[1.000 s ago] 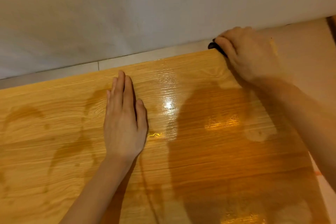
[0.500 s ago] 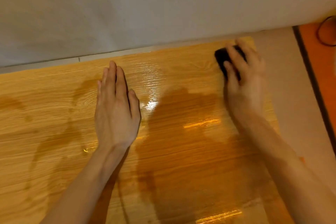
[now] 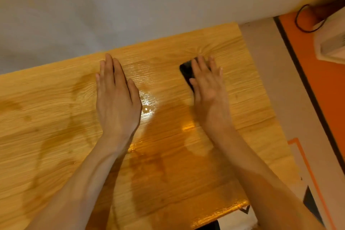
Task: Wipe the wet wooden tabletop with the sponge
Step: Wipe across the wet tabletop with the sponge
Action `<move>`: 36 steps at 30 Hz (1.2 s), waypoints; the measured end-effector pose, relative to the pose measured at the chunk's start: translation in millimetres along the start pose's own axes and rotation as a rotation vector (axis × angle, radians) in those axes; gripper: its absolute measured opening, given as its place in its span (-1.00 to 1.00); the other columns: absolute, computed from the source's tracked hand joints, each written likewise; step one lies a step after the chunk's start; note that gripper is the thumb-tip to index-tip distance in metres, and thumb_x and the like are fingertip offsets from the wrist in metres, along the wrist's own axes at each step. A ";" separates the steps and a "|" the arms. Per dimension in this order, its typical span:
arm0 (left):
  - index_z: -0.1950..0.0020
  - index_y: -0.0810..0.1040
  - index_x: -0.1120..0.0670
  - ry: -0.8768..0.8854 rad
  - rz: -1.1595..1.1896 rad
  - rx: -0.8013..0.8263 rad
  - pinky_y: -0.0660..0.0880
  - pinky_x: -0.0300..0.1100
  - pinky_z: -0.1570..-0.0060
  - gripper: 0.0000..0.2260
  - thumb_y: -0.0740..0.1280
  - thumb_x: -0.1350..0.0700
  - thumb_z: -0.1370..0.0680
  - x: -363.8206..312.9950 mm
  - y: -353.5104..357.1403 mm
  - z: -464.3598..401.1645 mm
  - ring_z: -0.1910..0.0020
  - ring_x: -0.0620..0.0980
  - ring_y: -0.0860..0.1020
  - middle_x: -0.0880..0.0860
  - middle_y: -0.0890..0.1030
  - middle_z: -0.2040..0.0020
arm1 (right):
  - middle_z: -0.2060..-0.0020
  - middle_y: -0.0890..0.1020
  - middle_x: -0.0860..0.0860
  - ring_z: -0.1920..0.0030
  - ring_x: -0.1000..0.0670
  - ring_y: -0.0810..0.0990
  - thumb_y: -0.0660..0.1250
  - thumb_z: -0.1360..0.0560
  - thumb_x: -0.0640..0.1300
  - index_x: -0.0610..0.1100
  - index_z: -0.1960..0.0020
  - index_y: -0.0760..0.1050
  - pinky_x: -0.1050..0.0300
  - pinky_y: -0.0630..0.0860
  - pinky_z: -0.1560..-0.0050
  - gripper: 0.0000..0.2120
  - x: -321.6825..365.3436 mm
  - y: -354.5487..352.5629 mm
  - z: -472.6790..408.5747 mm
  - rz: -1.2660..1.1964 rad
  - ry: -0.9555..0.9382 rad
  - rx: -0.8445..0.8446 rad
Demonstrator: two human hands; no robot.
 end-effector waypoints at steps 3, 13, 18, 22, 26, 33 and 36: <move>-0.62 0.09 0.27 0.004 0.022 -0.005 -0.09 -0.03 -0.61 -0.51 0.00 0.10 -0.72 0.6 0.5 -0.1 -0.64 0.13 0.01 0.19 0.07 -0.65 | -0.51 0.23 -0.13 -0.54 -0.09 0.11 0.07 -0.67 -0.18 -0.24 -0.50 0.22 -0.06 0.03 -0.55 -0.59 -83.1 -34.5 17.5 -0.075 0.344 -0.104; -0.63 0.06 0.27 0.027 0.043 0.006 -0.09 0.00 -0.61 -0.50 -0.01 0.09 -0.72 -0.1 -0.1 1.7 -0.64 0.13 -0.01 0.19 0.04 -0.65 | -0.47 0.31 -0.13 -0.51 -0.12 0.22 0.33 -0.52 -0.33 -0.22 -0.46 0.29 -0.14 0.27 -0.47 -0.47 43.2 13.2 67.5 -0.098 -0.040 -0.001; -0.62 0.06 0.27 0.054 0.119 0.029 -0.14 -0.03 -0.61 -0.50 0.04 0.13 -0.72 -0.8 -3.9 3.2 -0.65 0.13 -0.04 0.19 0.03 -0.65 | -0.47 0.33 -0.11 -0.50 -0.04 0.24 0.16 -0.64 -0.22 -0.22 -0.44 0.33 0.07 0.11 -0.54 -0.62 -72.4 -46.8 82.9 -0.153 0.291 -0.127; -0.62 0.08 0.26 0.112 0.163 0.057 -0.20 -0.18 -0.58 -0.50 0.07 0.11 -0.72 10.1 -15.9 33.0 -0.65 0.11 -0.03 0.18 0.04 -0.65 | -0.47 0.30 -0.13 -0.51 -0.05 0.21 0.16 -0.64 -0.23 -0.25 -0.44 0.32 -0.09 0.15 -0.53 -0.62 -83.9 -53.3 101.1 -0.187 0.492 -0.234; -0.63 0.12 0.22 0.080 0.162 0.076 -0.17 -0.21 -0.59 -0.48 0.05 0.04 -0.70 31.3 -29.3 98.9 -0.65 0.00 -0.01 0.10 0.07 -0.66 | -0.45 0.36 -0.12 -0.51 -0.08 0.24 0.20 -0.63 -0.19 -0.22 -0.42 0.37 -0.13 0.22 -0.50 -0.63 10.4 -14.0 121.8 -0.253 0.231 -0.165; -0.64 0.09 0.16 0.009 0.077 0.100 -0.18 -0.18 -0.59 -0.44 0.01 -0.06 -0.69 81.5 -43.2 175.3 -0.65 -0.04 -0.04 -0.03 0.00 -0.67 | -0.42 0.39 -0.12 -0.49 -0.11 0.28 0.22 -0.56 -0.31 -0.18 -0.34 0.45 -0.21 0.26 -0.46 -0.65 -21.7 -25.4 136.6 -0.242 0.005 -0.014; -0.65 0.07 0.12 -0.009 0.047 0.108 -0.16 -0.14 -0.60 -0.43 -0.02 -0.11 -0.69 97.2 -45.2 192.1 -0.65 -0.05 -0.05 -0.10 -0.03 -0.67 | -0.40 0.42 -0.16 -0.45 -0.12 0.34 0.25 -0.58 -0.32 -0.24 -0.39 0.40 -0.23 0.31 -0.42 -0.62 -98.2 -66.0 150.9 -0.265 0.273 -0.212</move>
Point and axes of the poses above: each hand's wrist, its own z-axis away from the middle knuckle, its own y-axis out of the palm, x = y × z, the point moved 8 cm from there along -z, towards the middle knuckle
